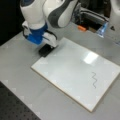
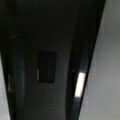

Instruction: Erasing curve lines

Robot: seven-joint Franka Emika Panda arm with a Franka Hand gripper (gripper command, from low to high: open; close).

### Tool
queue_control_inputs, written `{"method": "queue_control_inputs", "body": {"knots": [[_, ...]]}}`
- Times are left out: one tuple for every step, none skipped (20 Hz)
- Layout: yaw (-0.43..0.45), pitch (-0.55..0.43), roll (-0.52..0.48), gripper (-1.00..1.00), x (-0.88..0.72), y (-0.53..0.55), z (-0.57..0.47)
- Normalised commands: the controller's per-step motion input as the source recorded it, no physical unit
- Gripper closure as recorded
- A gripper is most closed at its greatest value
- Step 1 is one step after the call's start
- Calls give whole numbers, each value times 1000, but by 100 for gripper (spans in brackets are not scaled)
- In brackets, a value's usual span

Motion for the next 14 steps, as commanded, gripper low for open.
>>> {"method": "queue_control_inputs", "body": {"knots": [[-44,-110,150,-100,-48,-68,-106],[-45,-118,145,-100,-52,-43,-128],[-46,-126,144,-100,-62,-23,-151],[-42,-130,141,-100,-70,-16,-167],[-38,-131,134,-100,-82,-11,-174],[-38,-133,121,-100,-93,-6,-171],[-42,-140,106,-100,-104,2,-164],[-39,-140,96,-100,-111,8,-148],[-36,-141,95,-100,-121,14,-138],[-36,-148,92,-100,-131,17,-124],[-36,-153,90,-100,-147,22,-121],[-37,-160,87,-100,-160,24,-119],[-35,-164,84,-100,-166,24,-115],[-37,-170,79,-100,-167,27,-114]]}}
